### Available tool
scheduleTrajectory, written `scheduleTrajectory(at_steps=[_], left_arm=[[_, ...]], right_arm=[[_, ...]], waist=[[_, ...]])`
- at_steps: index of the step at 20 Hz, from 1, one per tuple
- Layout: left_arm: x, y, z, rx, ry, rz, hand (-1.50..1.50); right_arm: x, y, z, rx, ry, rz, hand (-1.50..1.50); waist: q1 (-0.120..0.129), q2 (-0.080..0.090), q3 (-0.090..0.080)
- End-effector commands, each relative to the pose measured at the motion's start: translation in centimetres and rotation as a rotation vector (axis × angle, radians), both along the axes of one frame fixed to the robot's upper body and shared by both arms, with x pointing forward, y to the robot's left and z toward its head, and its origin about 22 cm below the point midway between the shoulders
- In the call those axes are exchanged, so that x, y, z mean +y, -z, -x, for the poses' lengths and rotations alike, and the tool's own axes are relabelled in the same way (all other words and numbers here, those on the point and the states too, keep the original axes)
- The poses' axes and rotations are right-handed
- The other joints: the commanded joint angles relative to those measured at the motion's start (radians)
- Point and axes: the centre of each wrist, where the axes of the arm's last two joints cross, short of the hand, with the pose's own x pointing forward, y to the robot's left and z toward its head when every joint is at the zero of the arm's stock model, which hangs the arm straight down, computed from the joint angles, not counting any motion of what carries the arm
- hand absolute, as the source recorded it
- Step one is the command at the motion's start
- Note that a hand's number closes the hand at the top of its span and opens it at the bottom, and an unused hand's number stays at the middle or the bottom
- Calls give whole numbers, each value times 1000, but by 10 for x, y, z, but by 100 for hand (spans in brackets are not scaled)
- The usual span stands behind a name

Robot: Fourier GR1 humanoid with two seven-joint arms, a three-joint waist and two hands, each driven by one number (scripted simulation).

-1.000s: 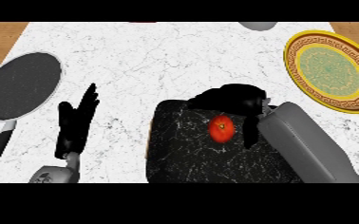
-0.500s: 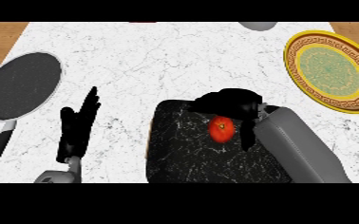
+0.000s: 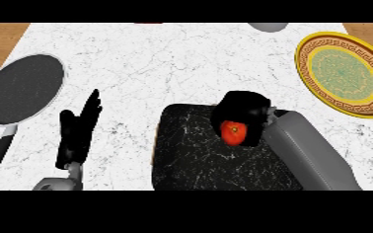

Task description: Pick the tomato from the tray and place it in the plate

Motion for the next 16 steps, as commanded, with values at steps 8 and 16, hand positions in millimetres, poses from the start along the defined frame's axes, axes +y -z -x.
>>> scheduleTrajectory(at_steps=[8, 16], left_arm=[[9, -5, -2, -13, -23, 3, 0], [15, 5, 12, 9, -33, 6, 0]], right_arm=[[-138, 0, -17, -120, 704, -60, 150], [-159, -59, -4, -406, 843, -241, 150]], waist=[[-24, 2, 1], [-22, -7, -1]])
